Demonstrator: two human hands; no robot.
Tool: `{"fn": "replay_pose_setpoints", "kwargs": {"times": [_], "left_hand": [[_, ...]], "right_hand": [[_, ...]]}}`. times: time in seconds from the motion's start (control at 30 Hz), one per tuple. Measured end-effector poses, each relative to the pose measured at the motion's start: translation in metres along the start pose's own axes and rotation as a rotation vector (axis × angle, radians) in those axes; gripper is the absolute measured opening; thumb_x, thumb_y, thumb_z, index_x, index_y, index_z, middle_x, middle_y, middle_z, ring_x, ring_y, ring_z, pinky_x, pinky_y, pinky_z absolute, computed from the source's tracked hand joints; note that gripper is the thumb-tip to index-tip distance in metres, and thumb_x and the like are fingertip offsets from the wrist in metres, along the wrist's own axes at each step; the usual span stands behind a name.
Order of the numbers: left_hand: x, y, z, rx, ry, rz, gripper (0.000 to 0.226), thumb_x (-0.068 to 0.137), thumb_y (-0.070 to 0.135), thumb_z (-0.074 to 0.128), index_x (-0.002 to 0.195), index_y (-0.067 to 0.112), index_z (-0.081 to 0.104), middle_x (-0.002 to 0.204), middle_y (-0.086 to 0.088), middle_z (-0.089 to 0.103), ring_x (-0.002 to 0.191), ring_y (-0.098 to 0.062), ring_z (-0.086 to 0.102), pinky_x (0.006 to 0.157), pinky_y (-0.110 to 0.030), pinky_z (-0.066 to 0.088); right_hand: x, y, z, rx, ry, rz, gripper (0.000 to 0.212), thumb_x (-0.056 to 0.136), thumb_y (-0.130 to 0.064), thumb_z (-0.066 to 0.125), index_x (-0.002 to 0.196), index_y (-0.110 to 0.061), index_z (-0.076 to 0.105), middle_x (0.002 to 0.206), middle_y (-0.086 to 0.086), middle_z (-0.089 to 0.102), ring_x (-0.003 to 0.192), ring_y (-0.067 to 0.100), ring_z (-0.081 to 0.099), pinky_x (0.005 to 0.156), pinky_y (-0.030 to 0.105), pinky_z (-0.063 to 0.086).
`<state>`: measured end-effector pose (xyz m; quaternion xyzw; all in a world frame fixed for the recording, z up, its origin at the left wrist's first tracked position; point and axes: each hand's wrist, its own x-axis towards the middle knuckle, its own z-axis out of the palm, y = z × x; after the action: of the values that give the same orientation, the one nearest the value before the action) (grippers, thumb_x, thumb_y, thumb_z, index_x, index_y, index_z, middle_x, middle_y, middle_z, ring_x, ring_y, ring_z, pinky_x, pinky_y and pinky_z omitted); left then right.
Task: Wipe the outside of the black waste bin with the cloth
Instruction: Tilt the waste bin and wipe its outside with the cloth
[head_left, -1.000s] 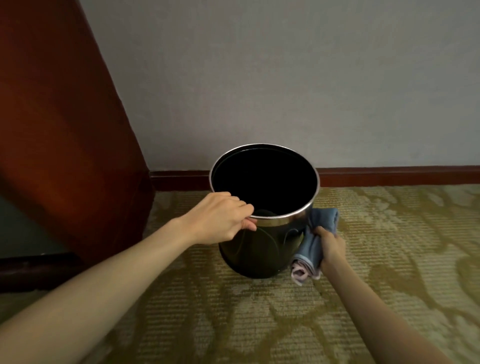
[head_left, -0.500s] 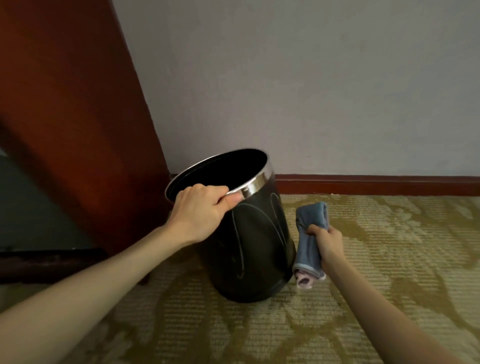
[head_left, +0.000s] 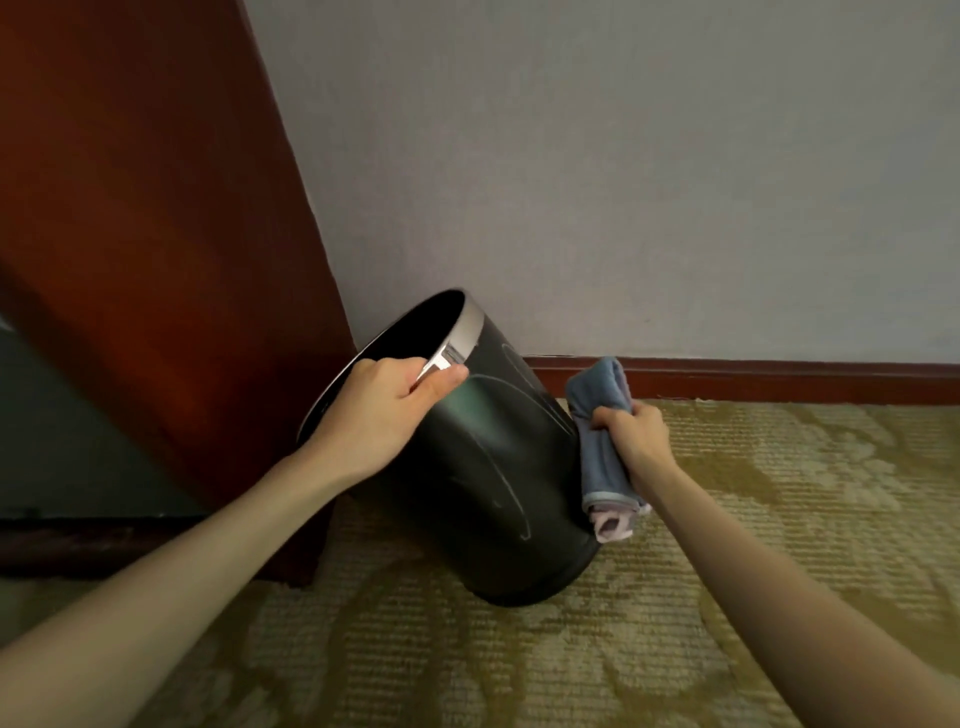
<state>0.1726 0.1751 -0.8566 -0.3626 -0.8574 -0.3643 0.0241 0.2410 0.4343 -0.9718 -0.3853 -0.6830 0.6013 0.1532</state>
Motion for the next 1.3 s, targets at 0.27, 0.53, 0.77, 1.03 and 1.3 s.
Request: {"fn": "replay_pose_setpoints", "kwargs": {"times": [0.27,0.53,0.77,1.03,1.3], "left_hand": [[0.0,-0.011,-0.002,0.016,-0.001,0.029,0.057,0.094,0.041,0.045,0.054,0.001,0.04,0.047,0.001,0.031,0.04,-0.009,0.029,0.044,-0.029,0.025],[0.026,-0.021,-0.007,0.141,0.068,-0.06,0.057,0.096,0.043,0.041,0.05,0.01,0.036,0.047,-0.002,0.033,0.043,-0.019,0.035,0.049,-0.034,0.027],[0.047,-0.017,0.001,0.222,0.132,-0.122,0.059,0.094,0.048,0.039,0.05,0.008,0.035,0.049,-0.005,0.035,0.051,-0.029,0.04,0.05,-0.037,0.023],[0.05,-0.017,0.002,0.262,0.158,-0.068,0.059,0.095,0.046,0.039,0.049,0.009,0.035,0.048,-0.006,0.037,0.057,-0.033,0.043,0.057,-0.036,0.03],[0.027,-0.023,-0.004,0.272,0.228,0.029,0.05,0.098,0.032,0.04,0.057,0.005,0.047,0.053,-0.022,0.051,0.055,-0.041,0.052,0.056,-0.044,0.038]], "right_hand": [[0.014,-0.005,0.009,-0.303,-0.042,-0.033,0.01,0.081,-0.026,0.057,0.086,-0.018,0.058,0.075,0.003,0.061,0.061,0.013,0.054,0.049,0.024,0.036],[-0.029,-0.017,0.036,-0.226,0.243,-0.126,0.027,0.078,-0.037,0.055,0.098,-0.02,0.061,0.087,0.005,0.063,0.067,0.018,0.053,0.059,0.03,0.038],[-0.089,-0.011,0.066,-0.134,0.366,-0.298,0.023,0.081,-0.031,0.058,0.095,-0.022,0.043,0.096,-0.002,0.039,0.071,0.014,0.041,0.067,0.032,0.031],[-0.132,0.002,0.094,-0.143,0.392,-0.503,0.04,0.07,-0.038,0.052,0.098,-0.009,0.048,0.101,0.006,0.044,0.081,0.023,0.05,0.066,0.04,0.043],[-0.094,-0.023,0.08,-0.014,0.375,-0.365,0.028,0.068,-0.036,0.06,0.086,-0.02,0.045,0.09,-0.002,0.047,0.075,0.021,0.049,0.076,0.047,0.043]]}}
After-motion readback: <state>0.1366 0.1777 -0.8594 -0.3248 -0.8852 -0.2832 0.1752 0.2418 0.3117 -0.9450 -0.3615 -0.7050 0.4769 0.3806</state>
